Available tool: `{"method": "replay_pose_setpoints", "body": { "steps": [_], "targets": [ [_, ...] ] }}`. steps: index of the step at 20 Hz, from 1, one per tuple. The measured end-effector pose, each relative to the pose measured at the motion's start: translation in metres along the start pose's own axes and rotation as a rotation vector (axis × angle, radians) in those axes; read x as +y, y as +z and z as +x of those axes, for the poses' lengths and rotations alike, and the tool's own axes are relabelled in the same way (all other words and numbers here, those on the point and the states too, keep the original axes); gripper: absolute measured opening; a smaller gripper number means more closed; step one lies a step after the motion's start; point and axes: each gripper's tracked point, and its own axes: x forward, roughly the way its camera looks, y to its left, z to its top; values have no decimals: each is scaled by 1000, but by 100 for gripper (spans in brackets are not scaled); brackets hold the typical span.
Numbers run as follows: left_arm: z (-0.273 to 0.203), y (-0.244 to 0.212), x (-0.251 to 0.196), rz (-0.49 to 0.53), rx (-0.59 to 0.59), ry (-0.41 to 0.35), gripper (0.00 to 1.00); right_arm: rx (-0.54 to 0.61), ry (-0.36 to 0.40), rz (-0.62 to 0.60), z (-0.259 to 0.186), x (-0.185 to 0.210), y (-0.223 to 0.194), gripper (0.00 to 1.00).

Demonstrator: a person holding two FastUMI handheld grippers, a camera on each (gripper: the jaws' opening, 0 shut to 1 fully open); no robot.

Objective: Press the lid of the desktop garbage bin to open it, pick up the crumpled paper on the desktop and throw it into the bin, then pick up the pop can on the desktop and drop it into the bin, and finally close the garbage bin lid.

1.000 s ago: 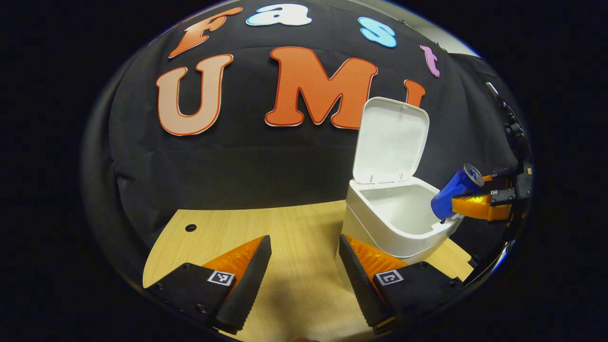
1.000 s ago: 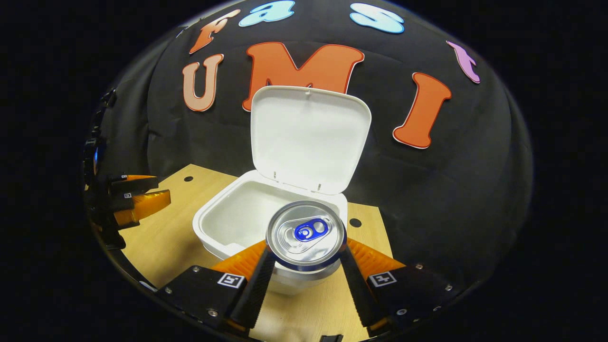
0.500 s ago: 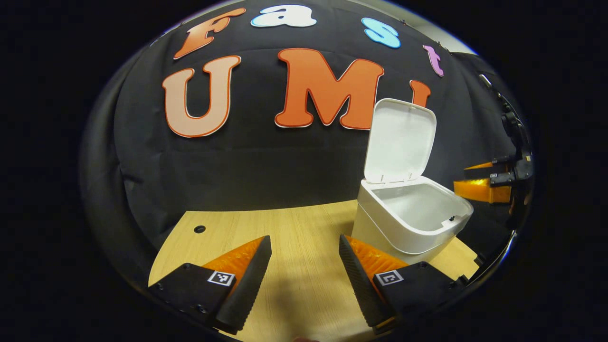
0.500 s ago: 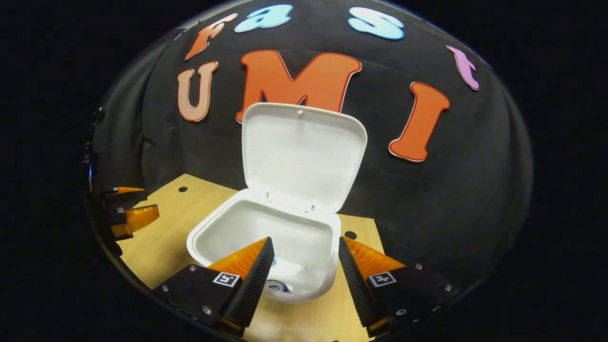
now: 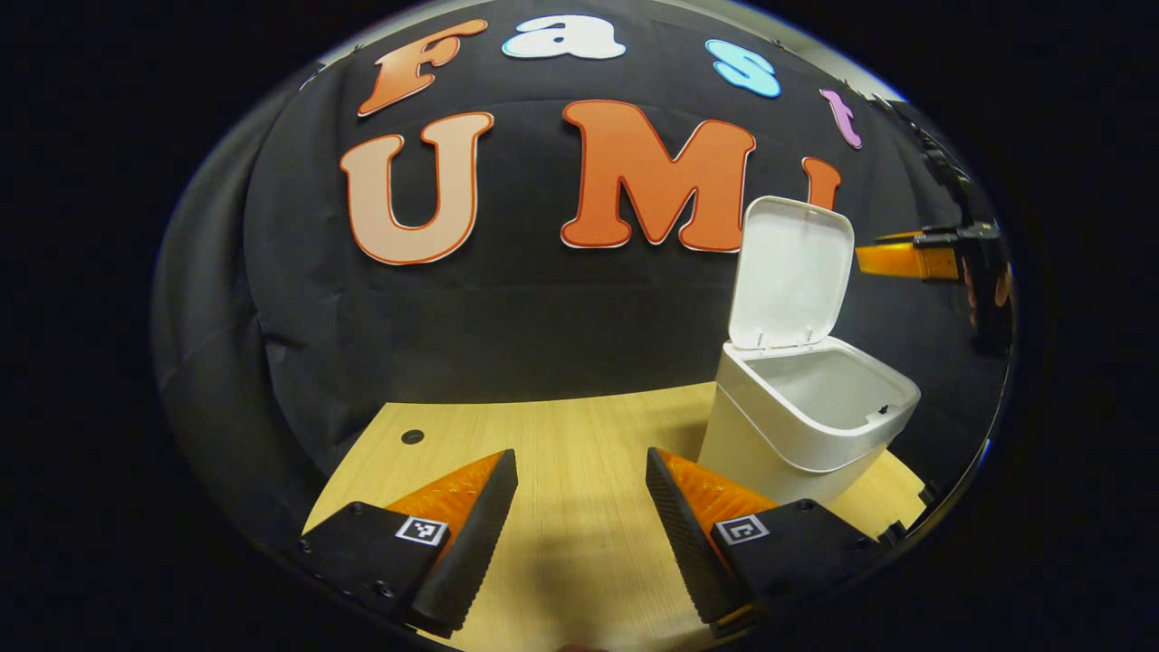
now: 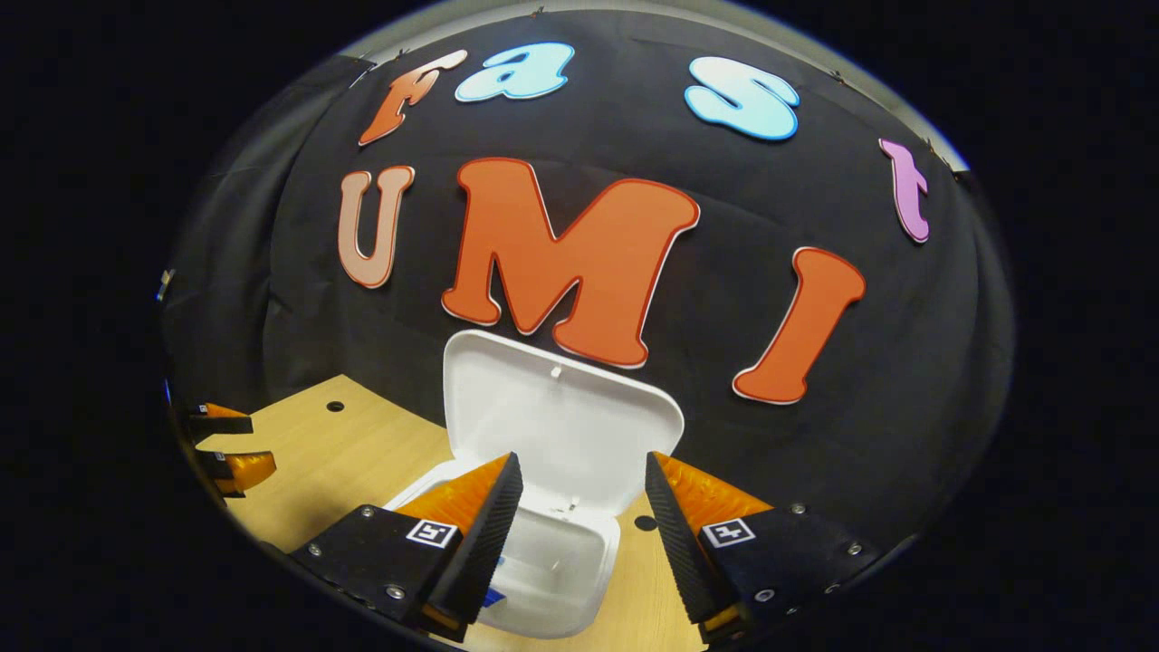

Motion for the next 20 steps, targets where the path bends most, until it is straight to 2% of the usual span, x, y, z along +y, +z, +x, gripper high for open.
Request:
{"method": "replay_pose_setpoints", "body": {
  "steps": [5,8,13,15,20],
  "targets": [
    [-11,-5,22,-29,3,52,92,-89,5,-7,16,-3,52,83],
    [-22,-14,34,-65,15,82,92,-111,-15,-13,30,-6,66,83],
    [-34,-14,60,-59,-1,148,92,-81,-21,12,51,3,65,83],
    [-38,-16,63,-64,-1,156,92,-38,-13,28,52,12,52,83],
    [-37,-16,62,-67,8,131,90,-42,-48,-77,33,21,44,84]
  ]
}}
